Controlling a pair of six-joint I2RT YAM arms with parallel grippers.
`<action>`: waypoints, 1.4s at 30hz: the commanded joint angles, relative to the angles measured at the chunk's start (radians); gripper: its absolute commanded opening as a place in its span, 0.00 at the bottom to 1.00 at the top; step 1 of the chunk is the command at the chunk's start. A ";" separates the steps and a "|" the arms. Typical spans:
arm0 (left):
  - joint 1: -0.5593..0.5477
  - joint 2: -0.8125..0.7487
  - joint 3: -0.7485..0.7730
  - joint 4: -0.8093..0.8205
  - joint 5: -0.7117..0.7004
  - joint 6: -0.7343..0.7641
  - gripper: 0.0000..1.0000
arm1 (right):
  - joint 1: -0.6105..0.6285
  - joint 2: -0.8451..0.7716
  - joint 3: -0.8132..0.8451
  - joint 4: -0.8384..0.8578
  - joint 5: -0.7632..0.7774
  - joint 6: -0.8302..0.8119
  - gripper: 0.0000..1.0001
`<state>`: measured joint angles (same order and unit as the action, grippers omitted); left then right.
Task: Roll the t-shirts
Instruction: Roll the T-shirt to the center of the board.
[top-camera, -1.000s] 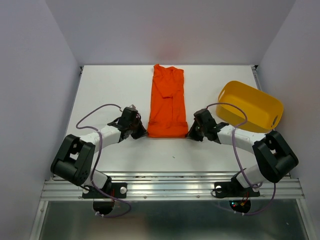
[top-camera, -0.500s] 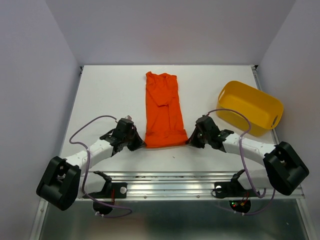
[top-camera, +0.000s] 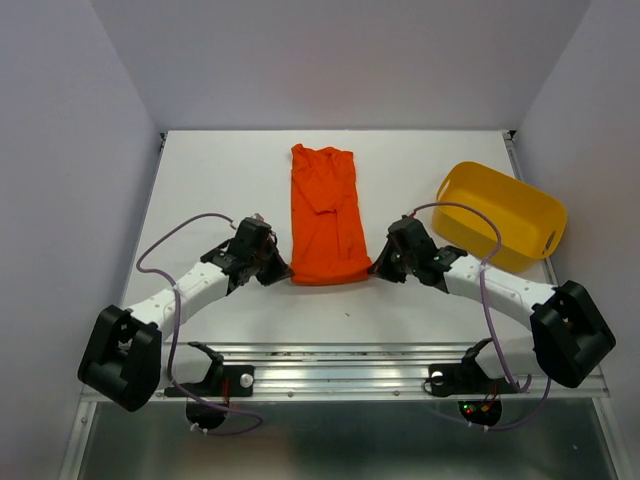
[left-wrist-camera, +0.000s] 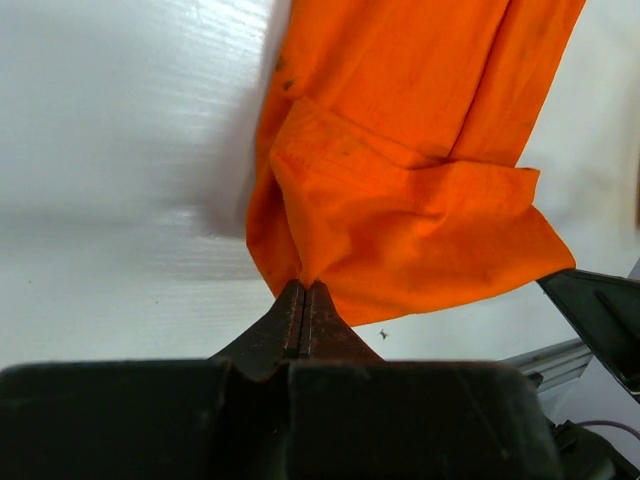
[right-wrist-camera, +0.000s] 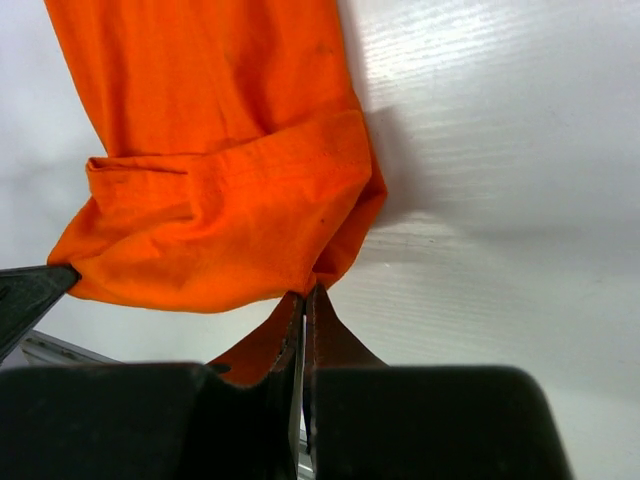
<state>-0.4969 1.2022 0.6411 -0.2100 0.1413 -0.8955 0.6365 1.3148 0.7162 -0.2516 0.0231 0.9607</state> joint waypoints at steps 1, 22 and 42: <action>0.003 0.037 0.081 -0.034 -0.032 0.027 0.00 | 0.005 0.030 0.078 -0.011 0.044 -0.023 0.01; 0.129 0.261 0.305 -0.054 -0.022 0.167 0.00 | -0.004 0.304 0.328 -0.020 0.086 -0.082 0.01; 0.158 0.543 0.494 -0.042 -0.025 0.259 0.06 | -0.043 0.455 0.434 -0.021 0.084 -0.100 0.01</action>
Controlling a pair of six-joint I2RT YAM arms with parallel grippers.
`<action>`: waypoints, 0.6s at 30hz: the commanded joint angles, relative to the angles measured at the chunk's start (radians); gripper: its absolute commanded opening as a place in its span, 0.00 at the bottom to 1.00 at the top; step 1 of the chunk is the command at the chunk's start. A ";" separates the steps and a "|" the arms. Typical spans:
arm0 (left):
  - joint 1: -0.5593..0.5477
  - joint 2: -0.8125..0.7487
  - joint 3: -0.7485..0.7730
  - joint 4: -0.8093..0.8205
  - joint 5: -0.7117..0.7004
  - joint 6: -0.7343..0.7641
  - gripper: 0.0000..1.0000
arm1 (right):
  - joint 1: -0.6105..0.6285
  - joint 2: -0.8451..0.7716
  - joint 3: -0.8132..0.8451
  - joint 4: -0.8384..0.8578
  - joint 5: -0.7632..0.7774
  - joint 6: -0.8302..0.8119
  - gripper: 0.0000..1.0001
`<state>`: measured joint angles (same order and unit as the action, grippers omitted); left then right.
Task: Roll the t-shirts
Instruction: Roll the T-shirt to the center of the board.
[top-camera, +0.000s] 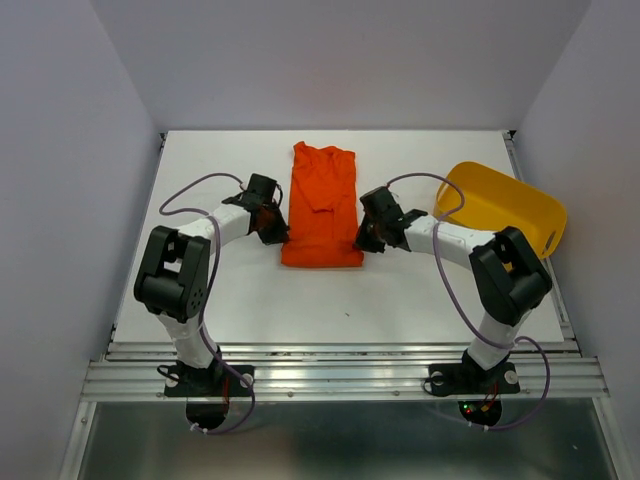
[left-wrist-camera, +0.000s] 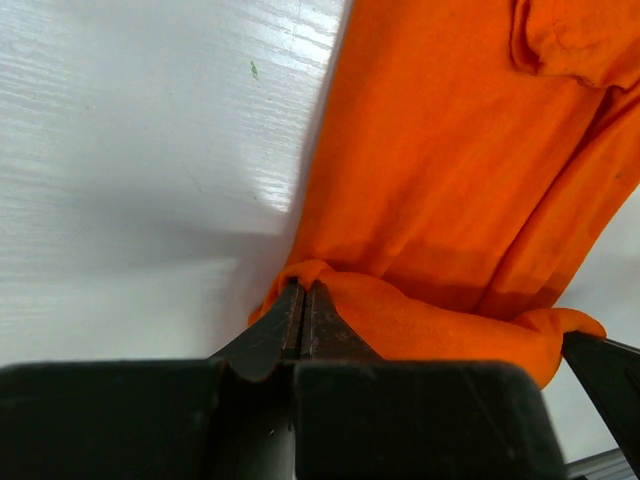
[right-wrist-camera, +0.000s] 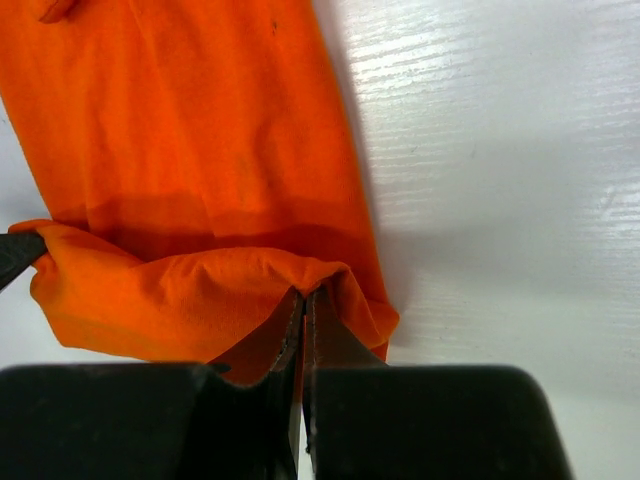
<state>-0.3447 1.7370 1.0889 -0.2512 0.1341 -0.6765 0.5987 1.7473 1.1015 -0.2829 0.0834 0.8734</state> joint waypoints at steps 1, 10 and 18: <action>0.006 0.009 0.048 -0.002 -0.022 0.043 0.11 | -0.014 0.023 0.050 0.011 0.026 -0.011 0.01; 0.007 -0.123 0.117 -0.089 -0.177 0.071 0.54 | -0.014 -0.084 0.055 -0.056 0.065 -0.042 0.29; -0.019 -0.238 0.013 -0.057 -0.072 0.046 0.00 | 0.049 -0.148 0.027 -0.065 0.085 -0.031 0.19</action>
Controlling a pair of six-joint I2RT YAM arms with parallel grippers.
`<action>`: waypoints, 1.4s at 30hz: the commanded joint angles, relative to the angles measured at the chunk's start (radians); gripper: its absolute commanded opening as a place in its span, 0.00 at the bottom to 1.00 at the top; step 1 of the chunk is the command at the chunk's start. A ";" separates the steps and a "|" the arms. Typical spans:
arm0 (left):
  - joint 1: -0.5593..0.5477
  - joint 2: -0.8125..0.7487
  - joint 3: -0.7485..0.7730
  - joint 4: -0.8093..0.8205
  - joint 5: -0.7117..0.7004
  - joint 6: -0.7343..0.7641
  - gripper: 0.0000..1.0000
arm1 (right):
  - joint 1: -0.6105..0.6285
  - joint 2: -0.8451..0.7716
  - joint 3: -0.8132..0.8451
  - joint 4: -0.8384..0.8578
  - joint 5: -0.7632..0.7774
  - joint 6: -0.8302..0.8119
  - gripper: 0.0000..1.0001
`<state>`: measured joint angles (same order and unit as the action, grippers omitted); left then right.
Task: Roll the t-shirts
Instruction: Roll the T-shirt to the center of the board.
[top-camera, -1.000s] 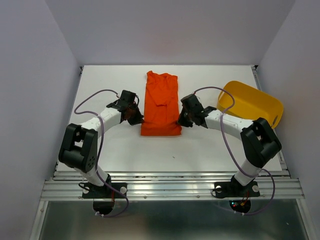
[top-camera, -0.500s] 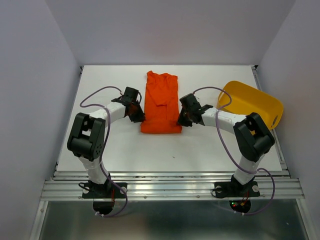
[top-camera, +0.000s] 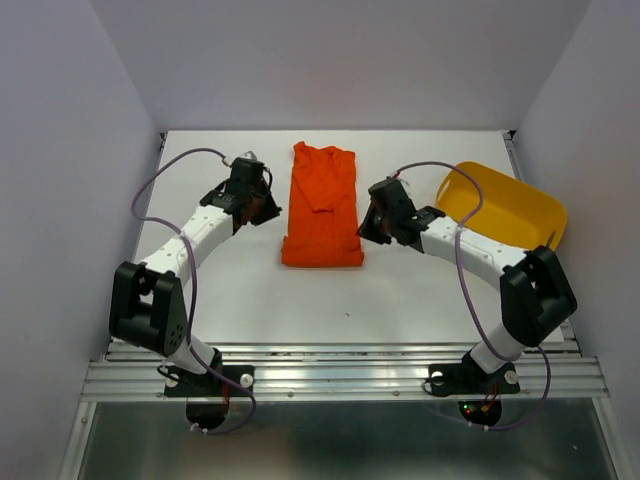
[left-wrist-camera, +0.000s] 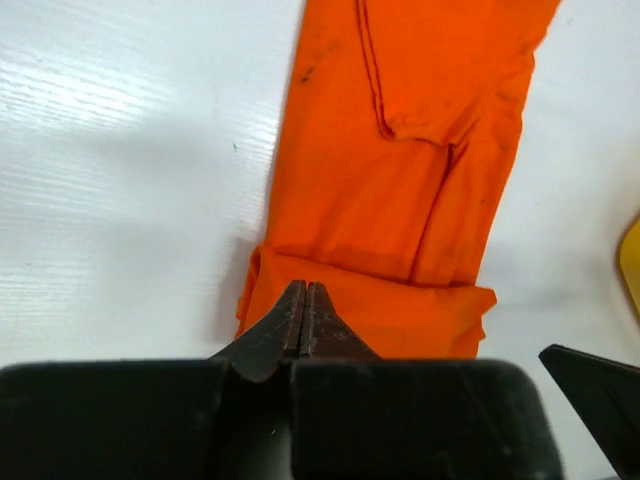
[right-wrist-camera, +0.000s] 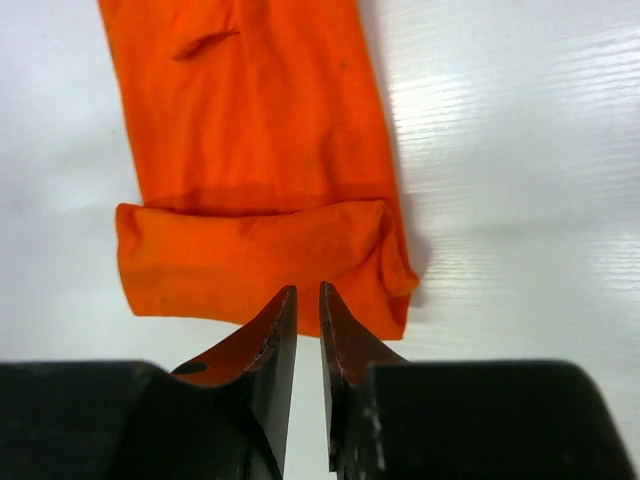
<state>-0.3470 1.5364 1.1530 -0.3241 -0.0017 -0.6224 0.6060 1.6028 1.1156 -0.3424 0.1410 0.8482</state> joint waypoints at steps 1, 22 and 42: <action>-0.026 -0.030 -0.064 0.039 0.086 -0.016 0.00 | 0.061 0.014 0.044 -0.009 0.025 -0.009 0.17; -0.067 0.145 -0.184 0.155 0.089 -0.023 0.00 | 0.071 0.240 0.029 0.010 0.023 0.003 0.06; -0.191 0.074 -0.193 0.160 0.103 -0.079 0.00 | 0.095 0.193 0.010 0.062 -0.080 -0.012 0.06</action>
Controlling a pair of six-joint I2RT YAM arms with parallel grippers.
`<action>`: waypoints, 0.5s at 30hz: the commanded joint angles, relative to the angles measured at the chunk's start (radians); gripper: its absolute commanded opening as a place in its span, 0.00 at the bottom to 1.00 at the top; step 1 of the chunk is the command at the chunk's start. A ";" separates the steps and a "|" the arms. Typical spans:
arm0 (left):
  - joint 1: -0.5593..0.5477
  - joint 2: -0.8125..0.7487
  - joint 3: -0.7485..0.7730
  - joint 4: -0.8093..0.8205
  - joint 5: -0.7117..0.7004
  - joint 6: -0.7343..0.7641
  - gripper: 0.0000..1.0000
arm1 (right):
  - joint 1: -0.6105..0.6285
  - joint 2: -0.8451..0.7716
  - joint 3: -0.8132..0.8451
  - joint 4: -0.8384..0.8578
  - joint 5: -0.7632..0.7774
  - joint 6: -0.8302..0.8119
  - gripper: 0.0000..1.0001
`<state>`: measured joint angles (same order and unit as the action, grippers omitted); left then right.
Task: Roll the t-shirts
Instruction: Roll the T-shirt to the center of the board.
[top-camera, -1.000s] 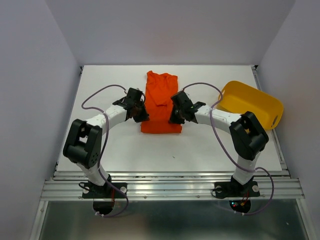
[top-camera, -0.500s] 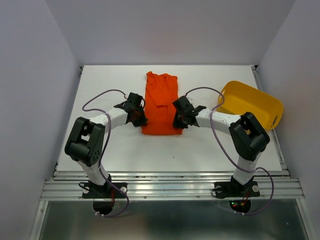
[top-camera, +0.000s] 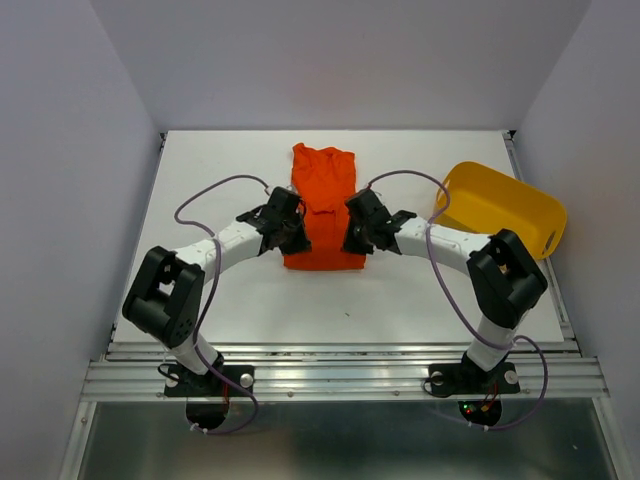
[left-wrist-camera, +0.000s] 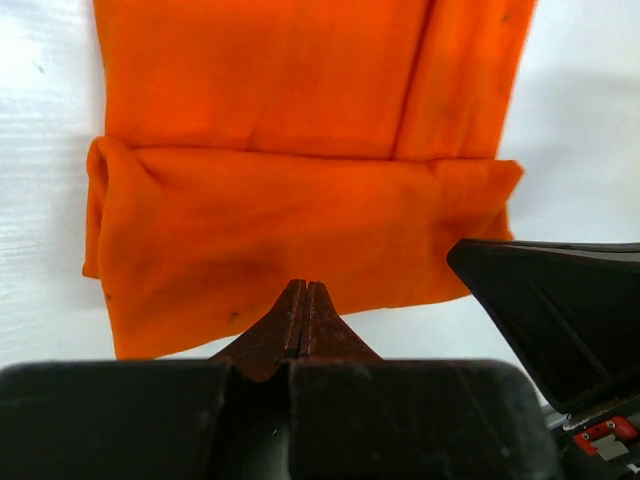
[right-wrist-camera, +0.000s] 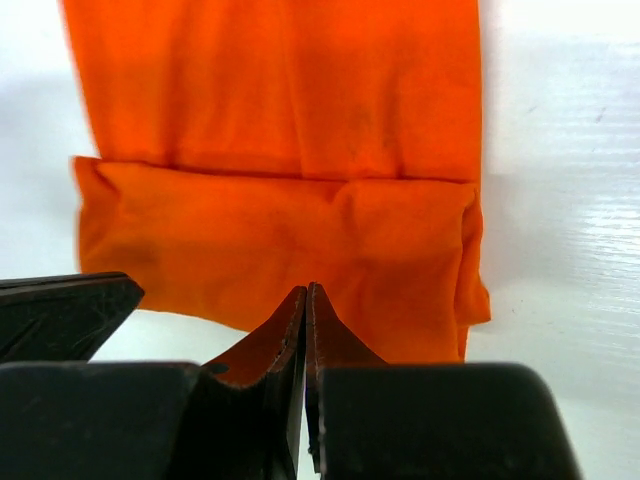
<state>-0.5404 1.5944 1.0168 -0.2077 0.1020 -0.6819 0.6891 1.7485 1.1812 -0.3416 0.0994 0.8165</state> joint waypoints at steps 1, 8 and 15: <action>0.002 0.027 -0.088 0.056 -0.005 -0.021 0.00 | 0.012 0.061 -0.063 0.059 -0.035 0.023 0.06; 0.000 0.072 -0.106 0.047 -0.047 0.016 0.00 | 0.012 0.022 -0.104 0.061 -0.001 0.027 0.04; 0.000 -0.040 -0.005 -0.028 -0.073 0.035 0.00 | 0.012 -0.067 -0.037 0.001 0.089 -0.022 0.05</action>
<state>-0.5396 1.6424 0.9352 -0.1860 0.0692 -0.6785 0.6952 1.7454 1.0973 -0.3130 0.1215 0.8276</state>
